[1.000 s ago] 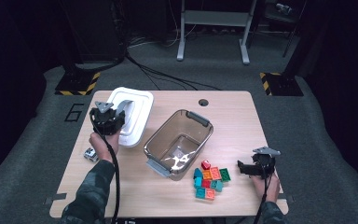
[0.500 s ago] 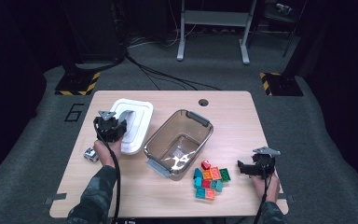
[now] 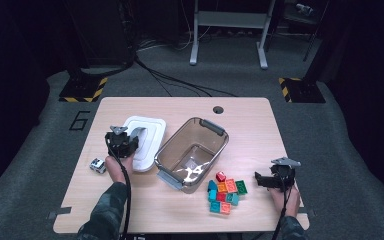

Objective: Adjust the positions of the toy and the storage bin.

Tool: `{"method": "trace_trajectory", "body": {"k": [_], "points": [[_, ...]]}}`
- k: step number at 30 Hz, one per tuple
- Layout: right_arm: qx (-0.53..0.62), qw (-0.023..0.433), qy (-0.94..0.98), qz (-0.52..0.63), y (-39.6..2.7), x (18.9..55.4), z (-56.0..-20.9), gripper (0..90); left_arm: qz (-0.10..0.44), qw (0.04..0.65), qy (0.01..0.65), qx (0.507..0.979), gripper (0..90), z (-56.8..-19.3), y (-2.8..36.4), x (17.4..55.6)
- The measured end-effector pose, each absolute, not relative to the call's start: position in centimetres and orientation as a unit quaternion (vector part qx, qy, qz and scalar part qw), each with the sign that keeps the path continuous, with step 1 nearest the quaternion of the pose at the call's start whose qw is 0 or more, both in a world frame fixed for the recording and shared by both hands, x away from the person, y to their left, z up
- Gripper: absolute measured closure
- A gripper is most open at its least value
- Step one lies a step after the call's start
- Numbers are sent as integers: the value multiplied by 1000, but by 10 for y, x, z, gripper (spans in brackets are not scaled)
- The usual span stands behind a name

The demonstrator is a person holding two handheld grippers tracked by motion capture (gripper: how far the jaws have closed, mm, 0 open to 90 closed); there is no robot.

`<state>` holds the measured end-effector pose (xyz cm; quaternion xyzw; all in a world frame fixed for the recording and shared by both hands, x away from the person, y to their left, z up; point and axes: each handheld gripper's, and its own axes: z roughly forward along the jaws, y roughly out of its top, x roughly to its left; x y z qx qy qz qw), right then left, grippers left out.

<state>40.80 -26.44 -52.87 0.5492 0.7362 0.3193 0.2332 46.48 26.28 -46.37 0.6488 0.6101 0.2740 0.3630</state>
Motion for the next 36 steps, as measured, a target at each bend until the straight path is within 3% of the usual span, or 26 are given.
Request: {"method": "trace_trajectory", "body": {"k": [20,25,27,30,36], "points": [[549,233,736,320,-264,408,-529,43,237,321,614,681,660,-496,258,470],[549,233,736,320,-264,408,-529,45,224,329,609,686,463,-488,260,470],[549,233,736,320,-264,408,-529,45,215,326,610,689,435,-487,262,470],[549,233,736,320,-264,408,-529,45,215,338,599,693,284,-478,268,466],[549,234,736,320,-264,408,-529,46,212,355,574,707,152,-457,274,452]]}}
